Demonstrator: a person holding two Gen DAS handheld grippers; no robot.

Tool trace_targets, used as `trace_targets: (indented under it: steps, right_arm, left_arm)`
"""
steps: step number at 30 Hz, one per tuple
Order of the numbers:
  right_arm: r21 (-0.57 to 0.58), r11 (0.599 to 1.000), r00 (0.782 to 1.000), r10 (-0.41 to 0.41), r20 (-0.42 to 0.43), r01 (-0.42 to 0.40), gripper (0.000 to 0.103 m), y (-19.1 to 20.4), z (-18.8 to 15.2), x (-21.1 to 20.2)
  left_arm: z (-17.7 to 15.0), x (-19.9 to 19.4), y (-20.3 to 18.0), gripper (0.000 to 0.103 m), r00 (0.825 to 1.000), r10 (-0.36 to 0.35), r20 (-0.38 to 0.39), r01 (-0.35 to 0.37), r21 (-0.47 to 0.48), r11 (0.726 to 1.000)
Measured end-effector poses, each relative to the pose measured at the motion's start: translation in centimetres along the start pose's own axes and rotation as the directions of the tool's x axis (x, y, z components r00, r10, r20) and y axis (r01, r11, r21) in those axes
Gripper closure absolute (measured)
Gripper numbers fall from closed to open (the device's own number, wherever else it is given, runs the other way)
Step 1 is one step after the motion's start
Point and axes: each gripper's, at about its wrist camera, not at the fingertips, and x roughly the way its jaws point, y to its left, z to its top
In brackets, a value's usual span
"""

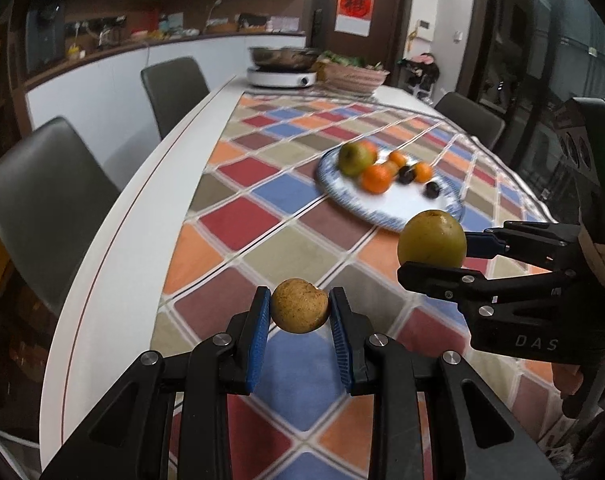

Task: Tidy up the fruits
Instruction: 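Carry the kiwi and the pomelo over the plate with both tools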

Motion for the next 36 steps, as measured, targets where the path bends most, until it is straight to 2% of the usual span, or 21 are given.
trace_targets:
  steps: [9,17,28,36]
  right_arm:
    - [0.046,0.998,0.994,-0.057,0.095,0.053,0.054,-2.5,-0.7,-5.7]
    - [0.092,0.992,0.986,-0.095,0.14,0.083,0.054,-4.8,-1.1,-8.8]
    - [0.107,0.988,0.969,-0.129,0.211,0.108,0.054,-7.2,0.0,-11.8]
    - [0.103,0.99,0.963,-0.122,0.241,0.1,0.054,-9.0,1.2,-11.9]
  left_arm:
    - [2.6,-2.0,-4.3,0.073,0.997,-0.04,0.07,0.036,0.05,0.998]
    - [5.1,-3.1,-7.2,0.073,0.99,-0.058,0.131,0.048,0.076,0.996]
    - [8.1,-2.5,-9.8,0.073,0.983,-0.097,0.154,0.081,0.107,0.991]
    - [9.6,-0.4,-10.6,0.073,0.984,-0.119,0.134,0.105,0.106,0.989]
